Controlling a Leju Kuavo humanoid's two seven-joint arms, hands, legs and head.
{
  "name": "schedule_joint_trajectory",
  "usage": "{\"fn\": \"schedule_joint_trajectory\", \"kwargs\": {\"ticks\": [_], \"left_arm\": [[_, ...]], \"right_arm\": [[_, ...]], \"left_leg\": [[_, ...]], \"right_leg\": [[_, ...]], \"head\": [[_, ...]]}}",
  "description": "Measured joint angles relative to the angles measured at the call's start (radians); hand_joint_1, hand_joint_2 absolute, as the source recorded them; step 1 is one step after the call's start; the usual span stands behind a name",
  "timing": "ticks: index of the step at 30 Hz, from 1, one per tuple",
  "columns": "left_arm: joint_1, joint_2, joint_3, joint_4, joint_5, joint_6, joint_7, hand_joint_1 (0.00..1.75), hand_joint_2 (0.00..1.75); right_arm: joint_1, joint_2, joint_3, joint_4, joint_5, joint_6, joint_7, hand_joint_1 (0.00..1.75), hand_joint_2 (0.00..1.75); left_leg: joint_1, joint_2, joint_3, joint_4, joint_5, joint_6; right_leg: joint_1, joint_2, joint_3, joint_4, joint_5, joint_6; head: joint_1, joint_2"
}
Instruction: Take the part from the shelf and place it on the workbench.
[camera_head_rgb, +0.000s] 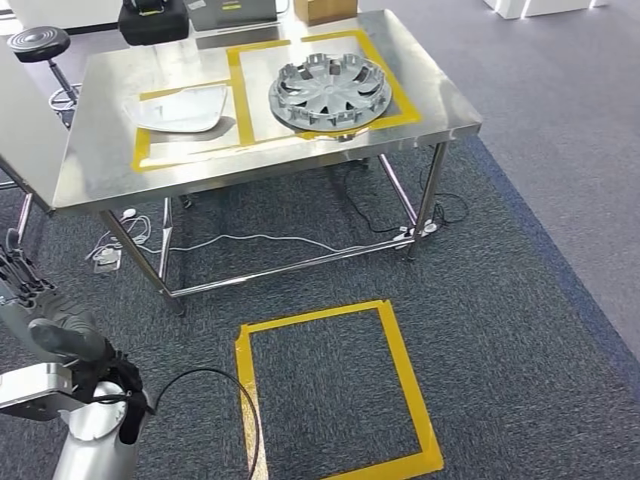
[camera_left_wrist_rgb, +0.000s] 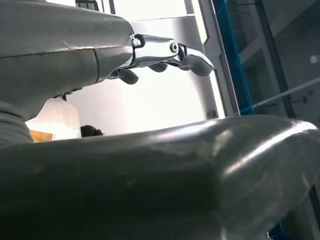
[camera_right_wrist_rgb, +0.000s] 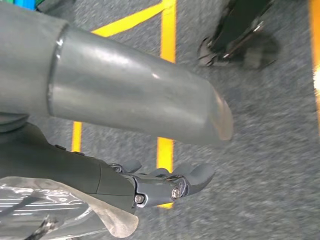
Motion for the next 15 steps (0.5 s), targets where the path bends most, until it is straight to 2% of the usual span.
{"fn": "schedule_joint_trajectory", "kwargs": {"ticks": [1,2,3,4,5,6,7,8,10,11,12,13,14,15], "left_arm": [[0.000,0.000,0.000,0.000,0.000,0.000,0.000,0.00,0.00],[0.001,0.000,0.000,0.000,0.000,0.000,0.000,0.00,0.00],[0.001,0.000,0.000,0.000,0.000,0.000,0.000,0.00,0.00],[0.000,0.000,0.000,0.000,0.001,0.000,0.000,0.00,0.00],[-0.001,0.001,0.000,0.000,0.001,0.000,0.000,0.00,0.00],[-0.002,0.001,0.000,0.000,0.001,0.000,0.000,0.00,0.00],[-0.002,0.000,0.000,0.000,0.002,0.000,0.000,0.00,0.00],[-0.002,0.000,0.000,0.000,0.002,0.000,0.000,0.00,0.00],[-0.002,0.000,0.001,0.000,0.004,0.000,0.000,0.00,0.00],[-0.002,0.000,0.001,0.000,0.005,0.000,0.000,0.00,0.00],[-0.002,-0.001,0.002,0.000,0.006,0.000,0.000,0.00,0.00],[-0.002,-0.002,0.002,0.000,0.007,0.000,0.000,0.00,0.00],[-0.001,-0.003,0.003,0.000,0.008,0.000,0.000,0.00,0.00],[0.000,-0.005,0.003,0.000,0.008,0.000,0.000,0.00,0.00]], "right_arm": [[0.000,0.000,0.000,0.000,0.000,0.000,0.000,0.00,0.00],[0.001,0.000,0.000,0.000,0.000,0.000,0.000,0.00,0.00],[0.001,0.000,0.000,0.000,0.000,0.000,0.000,0.00,0.00],[0.000,0.000,0.000,0.000,0.000,0.000,0.000,0.00,0.00],[0.000,0.001,0.000,0.000,0.000,0.000,0.000,0.00,0.00],[0.000,0.002,0.000,0.000,0.000,0.000,0.000,0.00,0.00],[0.000,0.002,0.000,0.000,0.000,0.000,-0.001,0.00,0.00],[0.000,0.003,0.000,0.000,0.000,0.000,-0.001,0.00,0.00],[0.001,0.004,0.000,0.000,0.000,-0.001,0.000,0.00,0.00],[0.002,0.003,0.000,0.000,0.000,-0.001,0.000,0.00,0.00],[0.003,0.003,0.000,0.000,0.000,-0.001,0.000,0.00,0.00],[0.003,0.003,-0.001,0.000,0.000,-0.001,0.000,0.00,0.00],[0.002,0.003,-0.001,0.000,0.000,-0.001,0.000,0.00,0.00],[0.002,0.003,-0.001,0.000,0.000,-0.001,0.000,0.00,0.00]], "left_leg": [[0.001,0.000,0.000,0.048,-0.015,-0.001],[0.002,0.000,0.014,0.065,-0.006,-0.001],[0.002,0.000,0.044,0.044,0.019,0.002],[0.001,-0.001,0.088,-0.009,0.046,0.007],[-0.001,-0.001,0.142,-0.084,0.059,0.016],[-0.003,-0.002,0.190,-0.158,0.061,0.023],[-0.006,-0.003,0.220,-0.212,0.055,0.030],[-0.010,-0.003,0.234,-0.242,0.047,0.034],[-0.011,-0.002,0.224,-0.254,0.059,0.042],[-0.009,0.000,0.215,-0.257,0.071,0.048],[-0.006,0.002,0.204,-0.261,0.084,0.055],[-0.005,0.004,0.192,-0.263,0.097,0.060],[-0.006,0.004,0.178,-0.263,0.108,0.064],[-0.007,0.004,0.162,-0.261,0.120,0.065]], "right_leg": [[0.001,0.000,-0.015,0.002,0.013,0.000],[0.002,0.000,-0.030,0.005,0.025,0.001],[0.003,0.000,-0.047,0.008,0.035,0.002],[0.004,0.000,-0.060,0.012,0.044,0.004],[0.005,0.000,-0.072,0.015,0.052,0.007],[0.005,0.000,-0.080,0.017,0.060,0.012],[0.005,0.000,-0.085,0.019,0.068,0.018],[0.004,0.000,-0.090,0.018,0.077,0.025],[0.002,-0.001,-0.096,0.016,0.091,0.038],[0.002,0.001,-0.104,0.022,0.080,0.043],[0.002,0.003,-0.115,0.044,0.050,0.048],[0.001,0.006,-0.130,0.085,0.003,0.050],[0.001,0.007,-0.148,0.144,-0.050,0.053],[0.000,0.008,-0.163,0.210,-0.090,0.056]], "head": [[0.000,0.000],[0.000,0.000],[0.000,0.000],[0.000,0.000],[0.000,0.000],[0.000,0.000],[0.000,0.000],[0.001,0.000],[0.001,0.000],[0.001,0.000],[0.003,0.000],[0.005,0.000],[0.006,0.000],[0.008,0.000]]}}
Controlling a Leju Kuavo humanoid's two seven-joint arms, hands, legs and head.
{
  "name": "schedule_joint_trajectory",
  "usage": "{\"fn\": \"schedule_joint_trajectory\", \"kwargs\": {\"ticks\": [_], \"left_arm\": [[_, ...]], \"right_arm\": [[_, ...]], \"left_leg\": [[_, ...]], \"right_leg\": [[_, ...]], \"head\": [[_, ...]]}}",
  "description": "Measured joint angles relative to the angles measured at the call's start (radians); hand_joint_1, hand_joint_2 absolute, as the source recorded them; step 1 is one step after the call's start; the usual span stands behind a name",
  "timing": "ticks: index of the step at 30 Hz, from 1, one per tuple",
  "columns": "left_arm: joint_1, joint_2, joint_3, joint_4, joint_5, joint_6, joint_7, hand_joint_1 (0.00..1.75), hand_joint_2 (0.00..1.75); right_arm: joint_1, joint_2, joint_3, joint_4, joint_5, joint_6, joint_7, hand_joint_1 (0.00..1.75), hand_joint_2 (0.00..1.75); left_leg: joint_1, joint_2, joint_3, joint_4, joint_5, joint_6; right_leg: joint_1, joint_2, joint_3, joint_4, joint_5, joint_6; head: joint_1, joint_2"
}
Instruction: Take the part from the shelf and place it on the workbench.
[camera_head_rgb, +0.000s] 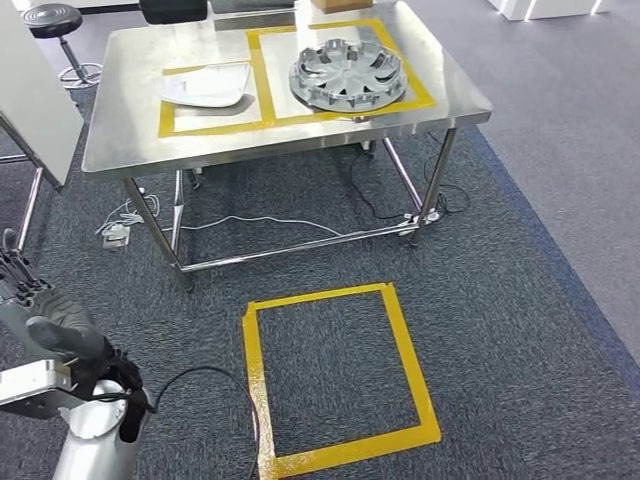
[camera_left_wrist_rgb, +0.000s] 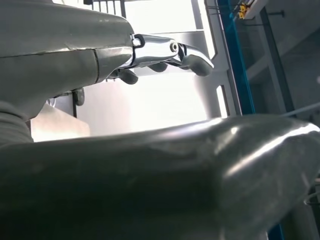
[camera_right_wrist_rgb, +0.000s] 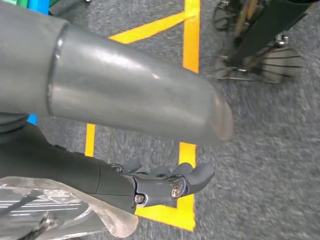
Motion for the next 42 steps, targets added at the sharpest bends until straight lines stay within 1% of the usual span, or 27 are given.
{"fn": "schedule_joint_trajectory", "kwargs": {"ticks": [1,2,3,4,5,7,9,11,12,13,15,16,17,18,21,23,25,27,29,31,32,33,34,36,38,41,42], "left_arm": [[0.001,-0.001,0.000,0.000,0.000,0.000,0.000,0.00,0.00],[0.001,-0.001,0.001,0.000,0.000,0.000,0.000,0.00,0.00],[0.001,-0.002,0.002,0.000,0.000,0.000,0.000,0.00,0.00],[0.002,-0.002,0.003,0.000,-0.001,0.000,0.000,0.00,0.00],[0.002,-0.002,0.004,0.000,-0.003,0.000,0.000,0.00,0.00],[0.003,-0.003,0.007,-0.002,-0.005,0.000,0.000,0.00,0.00],[0.005,-0.003,0.008,-0.003,-0.001,0.000,0.000,0.00,0.00],[0.008,-0.003,0.009,-0.003,0.009,0.000,0.000,0.00,0.00],[0.009,-0.003,0.010,-0.003,0.013,0.000,0.000,0.00,0.00],[0.010,-0.003,0.010,-0.003,0.015,0.000,0.000,0.00,0.00],[0.014,-0.003,0.012,-0.002,0.019,0.000,0.000,0.00,0.00],[0.016,-0.003,0.013,-0.002,0.020,0.000,0.000,0.00,0.00],[0.018,-0.003,0.014,-0.002,0.021,0.000,0.000,0.00,0.00],[0.020,-0.003,0.015,-0.002,0.022,0.000,0.000,0.00,0.00],[0.021,-0.003,0.016,-0.002,0.023,0.000,0.000,0.00,0.00],[0.022,-0.003,0.017,-0.002,0.023,0.000,0.000,0.00,0.00],[0.022,-0.003,0.018,-0.002,0.023,0.000,0.000,0.00,0.00],[0.021,-0.003,0.019,-0.002,0.023,0.000,0.000,0.00,0.00],[0.020,-0.004,0.019,-0.001,0.025,0.000,0.000,0.00,0.00],[0.020,-0.005,0.019,0.002,0.026,0.000,0.000,0.00,0.00],[0.021,-0.005,0.019,0.005,0.026,-0.001,0.000,0.00,0.00],[0.021,-0.005,0.019,0.007,0.026,-0.001,0.000,0.00,0.00],[0.021,-0.005,0.019,0.009,0.026,-0.001,0.000,0.00,0.00],[0.021,-0.004,0.019,0.012,0.025,-0.001,0.000,0.00,0.00],[0.020,-0.004,0.020,0.013,0.023,-0.001,0.000,0.00,0.00],[0.019,-0.003,0.020,0.018,0.018,-0.001,0.002,0.00,0.00],[0.018,-0.003,0.020,0.020,0.016,-0.001,0.003,0.00,0.00]], "right_arm": [[0.000,0.000,0.000,0.000,0.000,0.000,0.000,0.00,0.00],[0.000,0.000,0.000,0.000,0.000,0.000,0.000,0.00,0.00],[0.000,-0.001,-0.001,0.000,0.000,0.000,0.000,0.00,0.00],[-0.001,-0.001,-0.001,0.000,0.000,0.000,0.000,0.00,0.00],[-0.002,-0.001,-0.001,0.000,0.001,0.000,0.000,0.00,0.00],[-0.005,-0.001,-0.001,0.000,0.002,0.001,-0.001,0.00,0.00],[-0.005,-0.001,-0.002,0.000,0.003,0.001,-0.002,0.00,0.00],[-0.002,-0.001,-0.002,0.000,0.003,0.001,-0.002,0.00,0.00],[-0.001,-0.001,-0.003,0.000,0.003,0.001,-0.001,0.00,0.00],[0.000,-0.001,-0.003,0.000,0.003,0.001,-0.001,0.00,0.00],[0.000,-0.001,-0.004,0.000,0.003,0.000,-0.001,0.00,0.00],[0.001,-0.001,-0.004,0.000,0.003,-0.001,-0.001,0.00,0.00],[0.001,-0.001,-0.004,0.000,0.003,-0.001,-0.001,0.00,0.00],[0.002,-0.001,-0.004,0.000,0.003,-0.002,-0.001,0.00,0.00],[0.001,0.000,-0.005,0.000,0.004,-0.002,-0.001,0.00,0.00],[-0.001,0.003,-0.005,0.000,0.004,-0.002,-0.002,0.00,0.00],[-0.002,0.004,-0.005,0.000,0.004,0.001,-0.002,0.00,0.00],[-0.002,0.003,-0.005,0.000,0.002,0.004,0.000,0.00,0.00],[-0.002,0.002,-0.006,0.000,-0.001,0.007,0.002,0.00,0.00],[-0.001,0.002,-0.010,0.000,-0.006,0.008,0.003,0.00,0.00],[0.000,0.001,-0.013,0.000,-0.009,0.009,0.003,0.00,0.00],[0.001,0.001,-0.017,0.000,-0.012,0.009,0.003,0.00,0.00],[0.001,0.000,-0.020,0.000,-0.014,0.009,0.004,0.00,0.00],[-0.001,-0.001,-0.023,0.000,-0.015,0.010,0.004,0.00,0.00],[-0.006,-0.001,-0.025,0.000,-0.016,0.011,0.005,0.00,0.00],[-0.006,-0.001,-0.028,0.000,-0.017,0.011,0.012,0.00,0.00],[-0.005,-0.001,-0.028,0.000,-0.017,0.011,0.016,0.00,0.00]], "left_leg": [[-0.001,0.000,-0.017,0.002,0.012,0.000],[-0.002,0.001,-0.034,0.004,0.023,-0.001],[-0.002,0.001,-0.051,0.008,0.033,-0.003],[-0.001,0.001,-0.068,0.013,0.041,-0.006],[-0.001,0.001,-0.082,0.021,0.048,-0.011],[-0.004,0.000,-0.102,0.038,0.058,-0.021],[-0.006,0.001,-0.108,0.046,0.067,-0.032],[-0.003,0.001,-0.111,0.050,0.069,-0.044],[-0.001,0.000,-0.118,0.067,0.050,-0.050],[0.002,-0.001,-0.131,0.107,0.014,-0.056],[0.006,-0.003,-0.172,0.238,-0.076,-0.067],[0.007,-0.003,-0.187,0.298,-0.104,-0.070],[0.008,-0.003,-0.190,0.329,-0.109,-0.070],[0.008,-0.003,-0.174,0.320,-0.094,-0.068],[0.004,-0.007,-0.066,0.139,-0.009,-0.045],[-0.001,-0.009,-0.032,0.067,0.003,-0.031],[-0.004,-0.008,-0.032,0.050,0.000,-0.023],[0.001,-0.005,-0.032,0.031,0.004,-0.014],[0.006,0.000,-0.034,0.020,0.011,-0.006],[0.005,0.006,-0.039,0.021,0.014,-0.003],[0.004,0.010,-0.040,0.022,0.014,-0.002],[0.004,0.014,-0.040,0.023,0.014,-0.002],[0.004,0.018,-0.040,0.024,0.014,-0.003],[0.002,0.026,-0.041,0.033,0.011,-0.008],[-0.005,0.035,-0.047,0.044,0.008,-0.019],[-0.007,0.050,-0.053,0.053,0.006,-0.032],[-0.005,0.044,-0.056,0.064,-0.006,-0.037]], "right_leg": [[0.000,0.000,-0.007,0.055,-0.017,0.003],[-0.001,0.000,-0.002,0.086,-0.010,0.005],[-0.001,0.000,0.020,0.084,0.017,0.006],[-0.002,0.000,0.058,0.047,0.048,0.006],[-0.003,0.000,0.108,-0.016,0.062,0.005],[-0.002,0.001,0.205,-0.154,0.041,-0.002],[0.002,0.002,0.238,-0.213,0.013,-0.018],[0.001,-0.002,0.226,-0.213,0.021,-0.037],[0.000,-0.003,0.221,-0.214,0.029,-0.045],[-0.001,-0.005,0.216,-0.214,0.036,-0.051],[0.000,-0.006,0.206,-0.212,0.049,-0.057],[0.000,-0.006,0.201,-0.210,0.055,-0.057],[0.001,-0.006,0.197,-0.208,0.058,-0.057],[0.001,-0.005,0.192,-0.206,0.061,-0.056],[0.005,-0.003,0.189,-0.201,0.063,-0.052],[0.004,-0.003,0.182,-0.200,0.066,-0.044],[0.004,-0.003,0.173,-0.201,0.071,-0.032],[0.005,-0.001,0.156,-0.183,0.056,-0.021],[0.004,0.001,0.108,-0.093,0.004,-0.014],[0.003,0.002,0.040,0.045,-0.050,-0.006],[0.003,0.002,0.019,0.086,-0.055,-0.003],[0.003,0.001,0.017,0.088,-0.040,-0.001],[0.002,-0.001,0.035,0.048,-0.008,0.000],[0.001,-0.025,0.100,-0.091,0.059,0.002],[0.002,-0.046,0.140,-0.175,0.083,-0.009],[0.003,-0.033,0.137,-0.183,0.086,-0.031],[0.001,-0.027,0.136,-0.183,0.090,-0.037]], "head": [[0.000,0.000],[0.000,0.000],[0.000,0.000],[0.000,0.000],[0.000,0.000],[0.000,0.000],[-0.001,0.000],[-0.003,0.000],[-0.004,0.000],[-0.007,0.000],[-0.010,0.000],[-0.010,0.000],[-0.010,0.000],[-0.011,0.000],[-0.010,0.000],[-0.010,0.000],[-0.011,0.000],[-0.010,0.000],[-0.007,0.000],[-0.006,0.000],[-0.006,0.000],[-0.006,0.000],[-0.006,0.000],[-0.005,0.000],[-0.005,0.000],[-0.007,0.000],[-0.008,0.000]]}}
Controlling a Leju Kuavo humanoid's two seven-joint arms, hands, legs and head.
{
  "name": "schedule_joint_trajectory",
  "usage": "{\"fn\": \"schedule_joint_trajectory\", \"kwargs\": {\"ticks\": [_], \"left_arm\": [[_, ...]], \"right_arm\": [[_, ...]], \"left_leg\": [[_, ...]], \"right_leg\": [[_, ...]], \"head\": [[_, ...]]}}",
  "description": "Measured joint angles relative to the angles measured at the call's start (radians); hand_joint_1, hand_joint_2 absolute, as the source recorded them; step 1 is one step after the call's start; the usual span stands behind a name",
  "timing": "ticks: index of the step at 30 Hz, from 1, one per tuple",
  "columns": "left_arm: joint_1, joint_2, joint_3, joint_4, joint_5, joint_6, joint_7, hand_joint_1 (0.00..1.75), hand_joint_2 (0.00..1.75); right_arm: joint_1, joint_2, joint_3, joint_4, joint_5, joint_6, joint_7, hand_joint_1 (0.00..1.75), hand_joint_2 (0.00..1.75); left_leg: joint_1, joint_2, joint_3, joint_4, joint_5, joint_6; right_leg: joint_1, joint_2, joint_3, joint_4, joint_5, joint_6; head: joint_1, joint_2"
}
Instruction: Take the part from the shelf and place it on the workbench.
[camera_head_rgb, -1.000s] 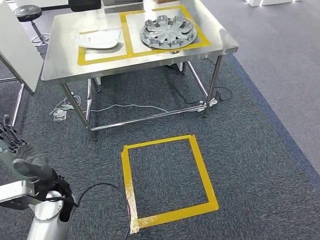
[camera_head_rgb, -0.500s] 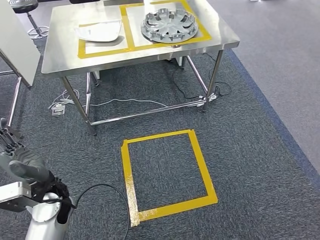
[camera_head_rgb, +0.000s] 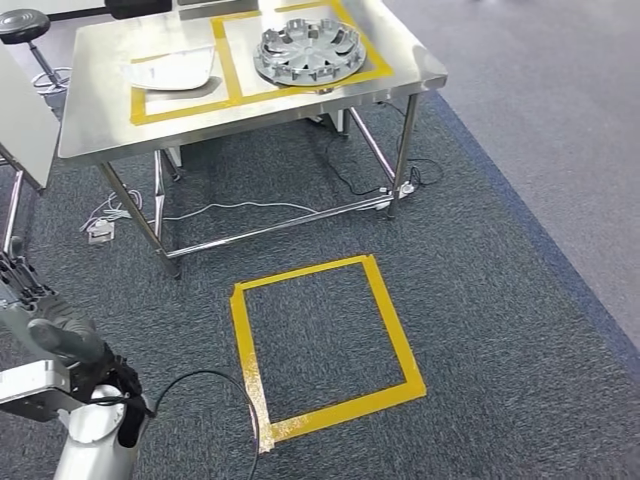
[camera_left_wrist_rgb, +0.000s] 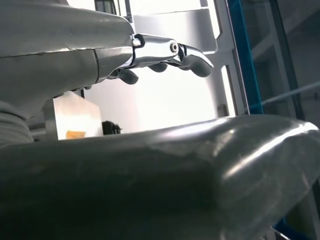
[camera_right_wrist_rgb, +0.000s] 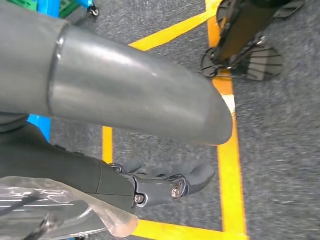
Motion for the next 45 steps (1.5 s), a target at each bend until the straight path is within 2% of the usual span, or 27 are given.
{"fn": "schedule_joint_trajectory", "kwargs": {"ticks": [2,4,5,6,8,10,12,14,16,19,21,22,24,26,27,29,31,32,34,35,36,37,38,40,41,43,45], "left_arm": [[-0.001,0.001,0.000,0.004,-0.005,0.000,0.002,0.00,0.00],[-0.001,0.003,0.000,0.009,-0.009,0.000,0.004,0.00,0.00],[-0.001,0.004,0.000,0.013,-0.011,0.000,0.004,0.00,0.00],[0.000,0.005,-0.001,0.016,-0.012,0.000,0.005,0.00,0.00],[-0.001,0.007,-0.002,0.021,-0.016,0.000,0.007,0.00,0.00],[-0.002,0.009,-0.004,0.023,-0.021,0.000,0.009,0.00,0.00],[-0.004,0.010,-0.006,0.024,-0.024,0.000,0.012,0.00,0.00],[-0.005,0.011,-0.008,0.025,-0.025,0.000,0.012,0.00,0.00],[-0.006,0.011,-0.011,0.025,-0.025,0.000,0.011,0.00,0.00],[-0.003,0.012,-0.013,0.027,-0.023,0.000,0.011,0.00,0.00],[-0.002,0.012,-0.013,0.029,-0.022,0.000,0.011,0.00,0.00],[-0.002,0.013,-0.013,0.031,-0.022,0.000,0.011,0.00,0.00],[-0.002,0.014,-0.014,0.032,-0.021,0.000,0.012,0.00,0.00],[-0.003,0.015,-0.014,0.032,-0.021,0.000,0.012,0.00,0.00],[-0.003,0.016,-0.014,0.032,-0.021,0.000,0.012,0.00,0.00],[-0.003,0.017,-0.016,0.032,-0.021,0.000,0.012,0.00,0.00],[-0.004,0.018,-0.019,0.033,-0.021,0.000,0.012,0.00,0.00],[-0.004,0.018,-0.020,0.033,-0.021,0.000,0.012,0.00,0.00],[-0.002,0.021,-0.020,0.033,-0.020,0.000,0.012,0.00,0.00],[-0.001,0.022,-0.020,0.033,-0.020,0.000,0.012,0.00,0.00],[0.000,0.024,-0.020,0.034,-0.019,0.000,0.012,0.00,0.00],[0.000,0.025,-0.020,0.034,-0.019,0.000,0.012,0.00,0.00],[0.001,0.026,-0.020,0.034,-0.019,0.000,0.012,0.00,0.00],[0.000,0.026,-0.020,0.034,-0.018,0.000,0.012,0.00,0.00],[-0.001,0.027,-0.020,0.034,-0.018,0.000,0.012,0.00,0.00],[-0.002,0.028,-0.022,0.034,-0.017,0.000,0.013,0.00,0.00],[-0.004,0.028,-0.025,0.034,-0.017,0.000,0.014,0.00,0.00]], "right_arm": [[0.000,0.000,-0.001,0.000,0.000,0.000,0.004,0.00,0.00],[-0.001,0.000,-0.002,0.000,-0.001,0.000,0.009,0.00,0.00],[-0.001,0.000,-0.003,0.000,-0.001,0.000,0.011,0.00,0.00],[0.000,0.000,-0.005,0.000,-0.001,-0.001,0.014,0.00,0.00],[0.000,0.000,-0.009,0.000,-0.002,-0.001,0.021,0.00,0.00],[-0.002,0.000,-0.011,0.000,-0.002,-0.003,0.027,0.00,0.00],[-0.004,0.001,-0.014,0.000,-0.001,-0.006,0.034,0.00,0.00],[-0.002,0.000,-0.017,0.000,-0.001,-0.008,0.039,0.00,0.00],[0.000,0.000,-0.019,0.000,0.000,-0.009,0.041,0.00,0.00],[-0.001,-0.001,-0.019,0.000,0.002,-0.010,0.047,0.00,0.00],[0.000,-0.001,-0.020,0.000,0.002,-0.011,0.054,0.00,0.00],[0.001,-0.001,-0.020,0.000,0.002,-0.012,0.058,0.00,0.00],[0.002,-0.001,-0.021,0.000,0.002,-0.013,0.064,0.00,0.00],[-0.002,-0.001,-0.021,0.000,0.002,-0.014,0.069,0.00,0.00],[-0.004,-0.001,-0.021,0.000,0.002,-0.014,0.071,0.00,0.00],[-0.004,-0.001,-0.021,0.000,0.002,-0.015,0.075,0.00,0.00],[-0.001,-0.001,-0.021,0.000,0.002,-0.016,0.079,0.00,0.00],[-0.001,-0.001,-0.021,0.000,0.002,-0.016,0.081,0.00,0.00],[-0.002,-0.001,-0.021,0.000,0.002,-0.019,0.084,0.00,0.00],[-0.003,-0.001,-0.021,0.000,0.002,-0.019,0.085,0.00,0.00],[-0.002,-0.001,-0.021,0.000,0.002,-0.020,0.086,0.00,0.00],[-0.002,-0.001,-0.021,0.000,0.002,-0.020,0.088,0.00,0.00],[-0.001,-0.001,-0.021,0.000,0.003,-0.020,0.089,0.00,0.00],[-0.001,0.000,-0.021,0.000,0.003,-0.019,0.091,0.00,0.00],[-0.003,0.001,-0.021,0.000,0.003,-0.018,0.093,0.00,0.00],[-0.004,0.002,-0.021,0.000,0.004,-0.016,0.095,0.00,0.00],[-0.001,0.002,-0.021,0.000,0.004,-0.014,0.099,0.00,0.00]], "left_leg": [[0.005,-0.025,-0.031,0.083,-0.059,-0.012],[0.008,-0.040,-0.085,0.219,-0.128,-0.018],[0.009,-0.041,-0.101,0.263,-0.142,-0.018],[0.009,-0.042,-0.101,0.271,-0.135,-0.016],[0.009,-0.053,-0.050,0.176,-0.074,-0.008],[0.010,-0.089,0.014,0.046,-0.023,0.003],[0.008,-0.110,0.035,-0.007,-0.016,0.008],[0.009,-0.097,0.034,-0.017,-0.013,0.012],[0.013,-0.080,0.035,-0.028,-0.004,0.022],[0.011,-0.050,0.030,-0.033,0.001,0.031],[0.007,-0.029,0.028,-0.032,0.001,0.032],[0.006,-0.020,0.027,-0.031,0.001,0.032],[0.005,-0.003,0.027,-0.027,-0.001,0.029],[-0.001,0.011,0.024,-0.019,-0.004,0.021],[-0.004,0.019,0.023,-0.016,-0.005,0.017],[-0.005,0.033,0.022,-0.015,-0.006,0.009],[-0.001,0.014,0.015,0.008,-0.028,-0.002],[0.002,-0.005,0.001,0.047,-0.055,-0.009],[0.008,-0.037,-0.051,0.174,-0.123,-0.017],[0.010,-0.041,-0.076,0.233,-0.146,-0.020],[0.012,-0.043,-0.088,0.264,-0.149,-0.021],[0.013,-0.044,-0.084,0.257,-0.133,-0.021],[0.015,-0.048,-0.062,0.212,-0.099,-0.020],[0.020,-0.080,-0.002,0.080,-0.034,-0.016],[0.021,-0.097,0.019,0.031,-0.020,-0.014],[0.019,-0.110,0.029,0.001,-0.021,-0.010],[0.019,-0.095,0.028,-0.006,-0.017,0.001]], "right_leg": [[-0.003,0.014,-0.005,-0.001,0.007,-0.011],[-0.003,0.030,-0.014,-0.001,0.012,-0.016],[-0.002,0.038,-0.017,-0.001,0.014,-0.017],[-0.002,0.047,-0.019,0.000,0.016,-0.016],[-0.002,0.066,-0.019,0.000,0.019,-0.014],[-0.002,0.084,-0.022,0.001,0.023,-0.007],[-0.004,0.097,-0.032,0.002,0.029,0.004],[-0.008,0.108,-0.041,0.000,0.035,0.017],[-0.005,0.089,-0.060,0.028,0.012,0.025],[-0.003,0.044,-0.141,0.203,-0.079,0.032],[-0.003,0.037,-0.169,0.278,-0.100,0.035],[-0.003,0.034,-0.154,0.257,-0.082,0.035],[-0.002,0.011,-0.079,0.128,-0.025,0.032],[0.003,-0.020,-0.017,0.019,0.003,0.024],[0.006,-0.027,-0.008,-0.001,0.003,0.020],[0.007,-0.013,-0.009,-0.003,0.007,0.010],[0.003,0.003,-0.010,-0.007,0.014,-0.001],[0.001,0.010,-0.011,-0.009,0.017,-0.006],[0.000,0.028,-0.015,-0.008,0.020,-0.011],[0.000,0.038,-0.017,-0.007,0.021,-0.012],[0.000,0.049,-0.018,-0.006,0.022,-0.012],[0.000,0.060,-0.019,-0.005,0.022,-0.012],[0.000,0.071,-0.018,-0.003,0.022,-0.011],[0.000,0.092,-0.020,0.002,0.022,-0.006],[-0.001,0.102,-0.025,0.004,0.023,-0.001],[-0.004,0.118,-0.036,0.006,0.029,0.013],[-0.007,0.122,-0.045,0.006,0.030,0.026]], "head": [[-0.002,0.000],[-0.004,0.000],[-0.004,0.000],[-0.004,0.000],[-0.004,0.000],[-0.003,0.000],[-0.004,0.000],[-0.006,0.000],[-0.002,0.000],[0.006,0.000],[0.007,0.000],[0.007,0.000],[0.007,0.000],[0.006,0.000],[0.006,0.000],[0.005,0.000],[0.003,0.000],[0.001,0.000],[-0.002,0.000],[-0.002,0.000],[-0.002,0.000],[-0.002,0.000],[-0.002,0.000],[-0.002,0.000],[-0.002,0.000],[-0.001,0.000],[-0.001,0.000]]}}
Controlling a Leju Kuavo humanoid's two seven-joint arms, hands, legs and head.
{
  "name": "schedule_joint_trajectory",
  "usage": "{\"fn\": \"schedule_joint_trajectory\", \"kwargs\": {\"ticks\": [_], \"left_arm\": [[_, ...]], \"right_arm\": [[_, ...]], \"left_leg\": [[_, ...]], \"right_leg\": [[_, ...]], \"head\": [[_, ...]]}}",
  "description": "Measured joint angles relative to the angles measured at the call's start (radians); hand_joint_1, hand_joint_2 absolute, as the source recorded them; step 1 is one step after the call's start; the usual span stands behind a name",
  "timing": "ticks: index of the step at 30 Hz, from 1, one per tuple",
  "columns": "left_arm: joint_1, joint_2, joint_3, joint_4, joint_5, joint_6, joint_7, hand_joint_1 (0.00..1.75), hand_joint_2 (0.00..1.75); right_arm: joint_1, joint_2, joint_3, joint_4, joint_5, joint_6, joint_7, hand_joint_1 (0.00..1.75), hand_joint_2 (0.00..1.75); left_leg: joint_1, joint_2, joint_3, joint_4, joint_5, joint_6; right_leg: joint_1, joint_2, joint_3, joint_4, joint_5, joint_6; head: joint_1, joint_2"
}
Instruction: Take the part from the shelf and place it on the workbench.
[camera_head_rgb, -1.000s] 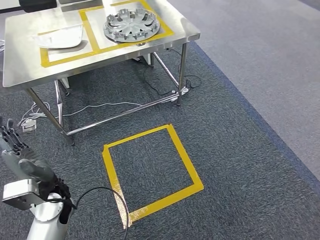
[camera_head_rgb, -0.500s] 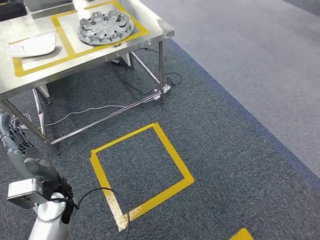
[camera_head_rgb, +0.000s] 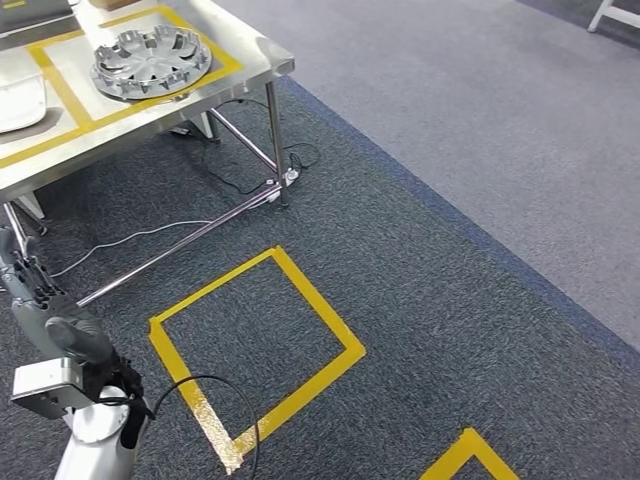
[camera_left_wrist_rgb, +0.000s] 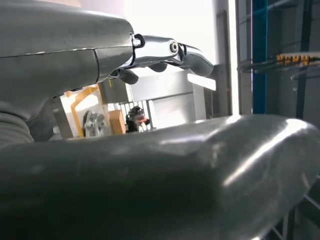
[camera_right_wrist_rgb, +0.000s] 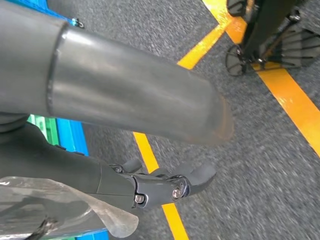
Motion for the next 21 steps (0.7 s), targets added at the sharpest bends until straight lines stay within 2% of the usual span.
{"fn": "schedule_joint_trajectory", "kwargs": {"ticks": [1,2,4,5,6,7,8,10,11,12,15,17,19,20,21], "left_arm": [[-0.002,0.000,-0.002,0.000,0.000,0.000,0.000,0.00,0.00],[-0.003,0.000,-0.003,0.000,0.000,0.000,0.000,0.00,0.00],[-0.002,-0.001,-0.004,0.000,0.000,0.000,0.000,0.00,0.00],[-0.002,0.000,-0.004,0.000,0.000,0.000,0.000,0.00,0.00],[-0.001,0.000,-0.004,0.000,0.000,0.000,0.000,0.00,0.00],[-0.001,0.000,-0.004,0.001,0.000,0.000,0.001,0.00,0.00],[-0.001,0.000,-0.004,0.001,0.000,0.000,0.001,0.00,0.00],[-0.002,0.000,-0.004,0.001,0.000,0.000,0.002,0.00,0.00],[-0.002,0.000,-0.004,0.001,0.000,0.000,0.004,0.00,0.00],[-0.002,0.001,-0.004,0.001,0.000,0.000,0.006,0.00,0.00],[-0.004,0.001,-0.007,0.001,0.000,0.000,0.010,0.00,0.00],[-0.006,0.002,-0.009,0.001,0.000,0.000,0.011,0.00,0.00],[-0.006,0.005,-0.009,0.001,0.000,0.000,0.012,0.00,0.00],[-0.005,0.006,-0.010,0.002,0.000,0.000,0.013,0.00,0.00],[-0.004,0.006,-0.010,0.003,0.000,0.000,0.013,0.00,0.00]], "right_arm": [[0.002,0.000,0.000,0.000,0.000,0.001,0.003,0.00,0.00],[0.002,0.000,0.000,0.000,0.001,0.002,0.005,0.00,0.00],[-0.001,0.001,0.000,0.000,0.002,0.004,0.008,0.00,0.00],[-0.002,0.001,0.000,0.000,0.002,0.004,0.008,0.00,0.00],[-0.001,0.001,0.000,0.000,0.002,0.004,0.010,0.00,0.00],[0.000,0.001,0.000,0.000,0.003,0.004,0.011,0.00,0.00],[0.001,0.001,0.000,0.000,0.003,0.004,0.013,0.00,0.00],[0.001,0.001,0.000,0.000,0.003,0.004,0.015,0.00,0.00],[-0.001,0.001,0.000,0.000,0.003,0.004,0.015,0.00,0.00],[-0.002,0.001,0.000,0.000,0.003,0.004,0.016,0.00,0.00],[-0.002,0.002,-0.001,0.000,0.004,0.005,0.018,0.00,0.00],[0.000,0.002,-0.001,0.000,0.004,0.006,0.021,0.00,0.00],[-0.002,0.003,-0.001,0.000,0.004,0.007,0.023,0.00,0.00],[-0.002,0.003,-0.001,0.000,0.004,0.008,0.023,0.00,0.00],[-0.003,0.003,-0.001,0.000,0.004,0.009,0.023,0.00,0.00]], "left_leg": [[0.001,0.009,0.001,-0.005,0.004,0.007],[0.003,0.019,0.001,-0.010,0.007,0.014],[0.000,0.041,-0.001,-0.012,0.010,0.020],[-0.001,0.052,-0.003,-0.012,0.011,0.021],[-0.003,0.064,-0.003,-0.011,0.011,0.021],[-0.003,0.074,-0.003,-0.011,0.010,0.021],[-0.004,0.083,-0.003,-0.011,0.010,0.021],[-0.007,0.100,-0.003,-0.008,0.008,0.017],[-0.010,0.107,-0.003,-0.006,0.006,0.014],[-0.012,0.114,-0.004,-0.005,0.006,0.009],[-0.013,0.128,-0.002,-0.005,0.004,-0.006],[-0.010,0.099,-0.015,0.032,-0.027,-0.017],[-0.006,0.061,-0.062,0.148,-0.094,-0.025],[-0.005,0.054,-0.090,0.216,-0.124,-0.027],[-0.005,0.051,-0.110,0.264,-0.138,-0.027]], "right_leg": [[0.001,-0.014,-0.009,0.012,-0.010,0.005],[0.002,-0.035,-0.027,0.046,-0.031,0.008],[0.004,-0.075,-0.087,0.169,-0.095,0.012],[0.004,-0.082,-0.116,0.234,-0.121,0.014],[0.004,-0.085,-0.133,0.273,-0.130,0.015],[0.004,-0.086,-0.132,0.276,-0.121,0.015],[0.004,-0.090,-0.109,0.236,-0.095,0.014],[0.007,-0.118,-0.030,0.094,-0.038,0.008],[0.009,-0.130,0.002,0.036,-0.021,0.002],[0.012,-0.137,0.018,0.005,-0.015,-0.003],[0.013,-0.119,0.019,-0.005,-0.011,-0.020],[0.009,-0.105,0.019,-0.009,-0.004,-0.032],[0.007,-0.088,0.017,-0.010,-0.001,-0.039],[0.008,-0.078,0.016,-0.009,0.000,-0.040],[0.008,-0.068,0.015,-0.009,0.001,-0.041]], "head": [[0.002,0.000],[0.006,0.000],[0.013,0.000],[0.014,0.000],[0.014,0.000],[0.014,0.000],[0.014,0.000],[0.014,0.000],[0.014,0.000],[0.013,0.000],[0.011,0.000],[0.009,0.000],[0.005,0.000],[0.005,0.000],[0.005,0.000]]}}
